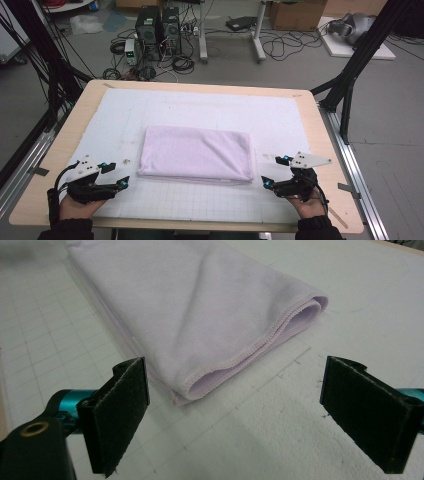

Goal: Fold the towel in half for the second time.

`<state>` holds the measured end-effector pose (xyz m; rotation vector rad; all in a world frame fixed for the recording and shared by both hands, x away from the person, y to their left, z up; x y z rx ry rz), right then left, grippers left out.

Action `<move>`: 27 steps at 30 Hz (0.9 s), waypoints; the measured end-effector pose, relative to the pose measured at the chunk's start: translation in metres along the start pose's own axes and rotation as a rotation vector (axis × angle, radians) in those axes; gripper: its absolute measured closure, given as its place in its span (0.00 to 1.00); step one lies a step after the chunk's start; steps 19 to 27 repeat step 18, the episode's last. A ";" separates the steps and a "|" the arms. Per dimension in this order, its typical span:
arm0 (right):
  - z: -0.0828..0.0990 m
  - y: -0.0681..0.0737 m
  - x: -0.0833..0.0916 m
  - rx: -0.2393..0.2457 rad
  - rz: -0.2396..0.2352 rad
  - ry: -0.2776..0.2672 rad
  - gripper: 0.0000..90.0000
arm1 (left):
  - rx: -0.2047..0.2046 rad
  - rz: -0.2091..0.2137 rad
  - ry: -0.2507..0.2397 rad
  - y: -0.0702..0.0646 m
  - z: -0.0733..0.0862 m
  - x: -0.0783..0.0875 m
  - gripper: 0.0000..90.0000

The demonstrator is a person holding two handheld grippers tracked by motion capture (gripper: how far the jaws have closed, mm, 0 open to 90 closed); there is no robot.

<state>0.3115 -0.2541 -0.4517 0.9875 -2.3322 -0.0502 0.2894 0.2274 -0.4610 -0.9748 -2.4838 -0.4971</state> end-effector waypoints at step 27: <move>0.008 0.000 0.004 0.005 -0.007 0.005 0.13 | -0.019 -0.023 0.006 0.000 0.002 0.003 0.33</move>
Point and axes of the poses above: each handheld gripper's, and its own axes: x roughly backward along the jaws, z roughly out of its underside, y roughly to its left, the point moved 8 cm from there along -x, roughly forward along the jaws, and after that the axes turned 14 degrees about -x, right-handed, at the moved point
